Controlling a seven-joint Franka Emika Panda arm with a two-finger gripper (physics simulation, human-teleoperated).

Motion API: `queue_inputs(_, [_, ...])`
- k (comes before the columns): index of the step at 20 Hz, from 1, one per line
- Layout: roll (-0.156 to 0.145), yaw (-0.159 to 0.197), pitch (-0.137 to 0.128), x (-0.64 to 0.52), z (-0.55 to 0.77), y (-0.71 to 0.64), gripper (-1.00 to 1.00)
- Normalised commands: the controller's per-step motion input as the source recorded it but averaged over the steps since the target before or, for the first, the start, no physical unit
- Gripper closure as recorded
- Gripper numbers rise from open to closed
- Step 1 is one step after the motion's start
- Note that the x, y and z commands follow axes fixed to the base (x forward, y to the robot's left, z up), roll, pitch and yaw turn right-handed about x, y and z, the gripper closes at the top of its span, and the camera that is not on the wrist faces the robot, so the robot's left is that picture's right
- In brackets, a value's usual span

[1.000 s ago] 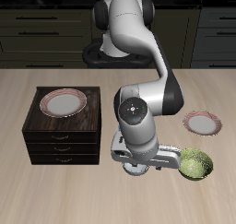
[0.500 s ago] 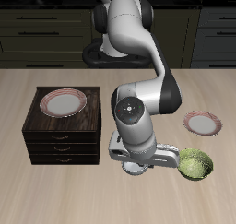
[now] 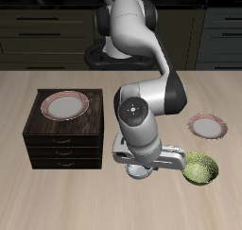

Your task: Place the white bowl onto the plate that is on top of the cabinet

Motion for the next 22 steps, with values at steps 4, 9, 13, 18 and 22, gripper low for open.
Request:
queue_inputs(4, [0.015,0.009,-0.023,-0.11,0.13,0.03,1.0])
queue_inputs(9, [0.009,0.033,-0.052,-0.17,0.36,-0.01,1.0])
queue_inputs(13, [0.001,0.016,-0.053,-0.19,0.38,-0.11,1.0])
queue_inputs(18, [-0.022,0.035,-0.052,-0.15,0.39,-0.17,1.0])
queue_inputs(22, [-0.017,0.017,-0.065,-0.2,0.52,-0.23,1.0])
